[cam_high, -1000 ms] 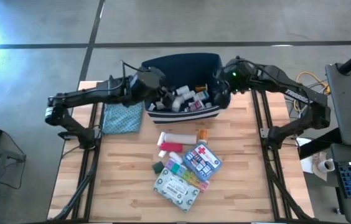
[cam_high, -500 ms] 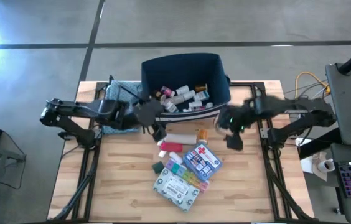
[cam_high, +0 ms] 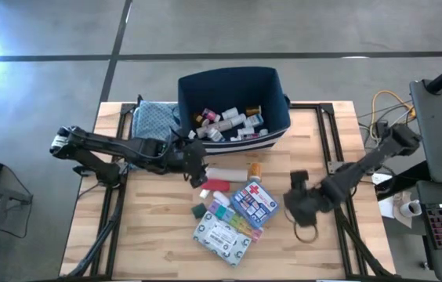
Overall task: Pick & place medical supplies in basket/bin
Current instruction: Put the medicine kit into the blue bin
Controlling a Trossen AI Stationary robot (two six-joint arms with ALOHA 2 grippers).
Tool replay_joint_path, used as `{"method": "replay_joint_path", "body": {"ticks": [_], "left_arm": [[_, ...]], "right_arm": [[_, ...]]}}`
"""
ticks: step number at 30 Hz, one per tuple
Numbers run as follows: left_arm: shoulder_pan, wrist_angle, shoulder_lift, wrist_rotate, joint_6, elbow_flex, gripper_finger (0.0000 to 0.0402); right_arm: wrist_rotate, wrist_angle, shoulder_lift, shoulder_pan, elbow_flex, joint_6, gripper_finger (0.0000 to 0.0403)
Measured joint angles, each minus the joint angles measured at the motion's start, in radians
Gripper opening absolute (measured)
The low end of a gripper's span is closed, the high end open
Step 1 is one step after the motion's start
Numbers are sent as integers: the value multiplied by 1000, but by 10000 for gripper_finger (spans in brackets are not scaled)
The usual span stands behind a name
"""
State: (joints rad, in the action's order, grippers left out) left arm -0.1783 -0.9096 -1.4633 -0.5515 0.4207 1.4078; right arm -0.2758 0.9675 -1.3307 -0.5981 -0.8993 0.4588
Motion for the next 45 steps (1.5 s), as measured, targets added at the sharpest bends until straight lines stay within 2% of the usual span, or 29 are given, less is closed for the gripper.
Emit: {"method": "replay_joint_path", "body": {"ticks": [2,4,7,11,15,20,24,27,31,34,37,41,45], "left_arm": [[0,0,0,9,-19,-15,287],[8,6,0,67,-78,-28,287],[22,60,0,145,-184,-51,287],[29,170,-1,165,-390,-107,287],[42,335,-1,263,-582,-176,287],[55,580,-1,411,-671,-289,287],[55,731,-8,490,-671,-363,287],[56,822,-32,577,-621,-394,287],[62,879,-117,716,-442,-382,287],[68,881,-204,773,-304,-322,287],[83,879,-285,828,-174,-238,287],[125,791,-376,852,23,-119,287],[169,657,-446,919,150,-30,287]], "right_arm": [[25,-109,-24,-50,37,10,242],[38,-234,-58,-89,64,12,242],[4,-330,-122,-134,59,52,240],[-140,-200,-256,-147,-39,96,233],[-146,-28,-406,-144,-168,162,229],[-157,63,-548,-147,-328,307,228],[-261,93,-602,-166,-407,394,228],[-320,113,-615,-184,-423,438,228],[-351,130,-615,-213,-410,537,228],[-361,167,-612,-230,-408,585,228],[-382,180,-611,-242,-408,555,228],[-402,180,-611,-250,-405,473,228],[-426,178,-615,-249,-394,441,228]]}}
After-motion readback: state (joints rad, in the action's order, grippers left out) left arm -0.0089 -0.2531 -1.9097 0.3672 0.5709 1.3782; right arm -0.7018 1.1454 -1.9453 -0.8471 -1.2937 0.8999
